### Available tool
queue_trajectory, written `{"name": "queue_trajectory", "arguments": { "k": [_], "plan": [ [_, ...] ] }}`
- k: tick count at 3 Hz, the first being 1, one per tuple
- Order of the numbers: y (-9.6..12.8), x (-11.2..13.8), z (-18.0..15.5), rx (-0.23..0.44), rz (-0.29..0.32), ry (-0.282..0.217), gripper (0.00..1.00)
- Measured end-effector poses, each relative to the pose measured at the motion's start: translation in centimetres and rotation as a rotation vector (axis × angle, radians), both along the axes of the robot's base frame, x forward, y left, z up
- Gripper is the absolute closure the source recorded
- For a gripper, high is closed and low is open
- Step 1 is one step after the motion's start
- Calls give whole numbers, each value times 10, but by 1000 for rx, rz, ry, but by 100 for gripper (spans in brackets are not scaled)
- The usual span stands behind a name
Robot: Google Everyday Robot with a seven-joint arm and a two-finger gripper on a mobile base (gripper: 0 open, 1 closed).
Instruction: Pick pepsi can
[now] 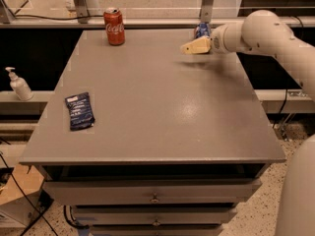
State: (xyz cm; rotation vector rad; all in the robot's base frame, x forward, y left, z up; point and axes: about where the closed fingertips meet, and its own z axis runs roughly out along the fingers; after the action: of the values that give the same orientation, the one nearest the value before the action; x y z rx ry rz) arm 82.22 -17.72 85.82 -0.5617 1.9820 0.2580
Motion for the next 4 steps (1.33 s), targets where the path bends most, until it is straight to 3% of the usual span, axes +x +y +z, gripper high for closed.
{"name": "queue_trajectory", "arguments": {
  "k": [1,2,4],
  "plan": [
    [-10,21,-4,25,-36,-6,0],
    [-16,34,-6,41,-43,-6,17],
    [-18,29,-4,22,-18,-8,65]
  ]
}}
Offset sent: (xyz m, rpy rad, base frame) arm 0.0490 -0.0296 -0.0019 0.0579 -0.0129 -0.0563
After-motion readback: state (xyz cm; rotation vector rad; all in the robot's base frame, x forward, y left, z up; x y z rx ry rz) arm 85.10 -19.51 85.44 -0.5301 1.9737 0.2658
